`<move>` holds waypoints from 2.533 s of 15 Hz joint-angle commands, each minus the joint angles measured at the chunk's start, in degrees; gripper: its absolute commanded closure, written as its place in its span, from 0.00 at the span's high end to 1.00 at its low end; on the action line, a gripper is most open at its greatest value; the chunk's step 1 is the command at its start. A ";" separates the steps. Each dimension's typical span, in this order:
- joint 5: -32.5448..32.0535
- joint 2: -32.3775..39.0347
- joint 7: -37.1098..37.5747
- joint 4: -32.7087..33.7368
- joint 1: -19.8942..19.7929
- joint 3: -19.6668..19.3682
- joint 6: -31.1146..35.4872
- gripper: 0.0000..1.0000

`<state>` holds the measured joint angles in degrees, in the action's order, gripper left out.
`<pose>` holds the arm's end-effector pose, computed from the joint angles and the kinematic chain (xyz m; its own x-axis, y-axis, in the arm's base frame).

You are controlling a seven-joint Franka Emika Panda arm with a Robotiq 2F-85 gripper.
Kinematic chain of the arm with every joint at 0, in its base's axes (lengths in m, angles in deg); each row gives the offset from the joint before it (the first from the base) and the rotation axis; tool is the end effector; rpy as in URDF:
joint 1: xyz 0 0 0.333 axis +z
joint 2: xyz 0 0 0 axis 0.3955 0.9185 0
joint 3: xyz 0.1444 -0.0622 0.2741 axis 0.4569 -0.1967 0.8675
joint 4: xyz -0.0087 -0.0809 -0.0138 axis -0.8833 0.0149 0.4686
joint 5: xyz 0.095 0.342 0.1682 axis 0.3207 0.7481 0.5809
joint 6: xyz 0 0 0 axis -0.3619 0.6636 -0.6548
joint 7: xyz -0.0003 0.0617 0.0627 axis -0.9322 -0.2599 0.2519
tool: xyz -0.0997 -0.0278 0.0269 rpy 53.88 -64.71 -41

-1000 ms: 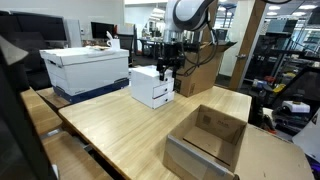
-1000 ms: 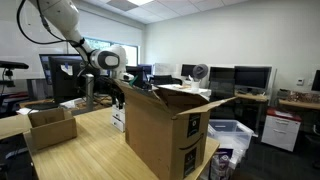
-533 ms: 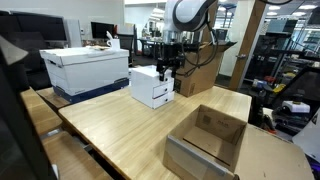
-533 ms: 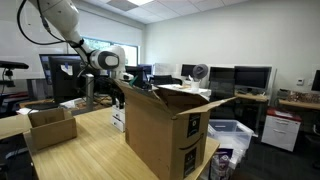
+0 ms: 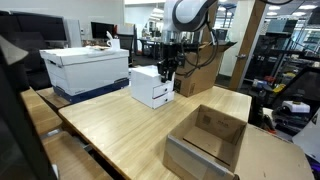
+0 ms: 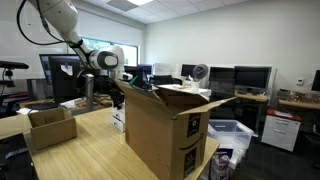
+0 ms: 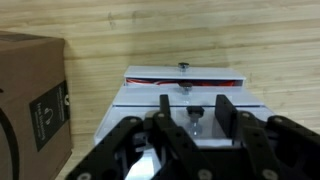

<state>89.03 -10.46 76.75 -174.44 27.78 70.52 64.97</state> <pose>0.6033 0.0487 0.2900 0.9879 -0.1549 0.0095 -0.1549 -0.9879 -0.0074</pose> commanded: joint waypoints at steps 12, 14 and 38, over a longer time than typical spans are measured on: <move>-0.83 -5.45 5.10 -6.52 1.10 -0.68 2.58 0.06; -0.87 -7.45 7.18 -9.03 1.03 -0.92 2.53 0.06; -6.39 -21.27 29.48 -29.20 2.46 4.73 8.06 0.06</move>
<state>83.71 -30.79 106.98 -202.47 32.39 75.74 71.33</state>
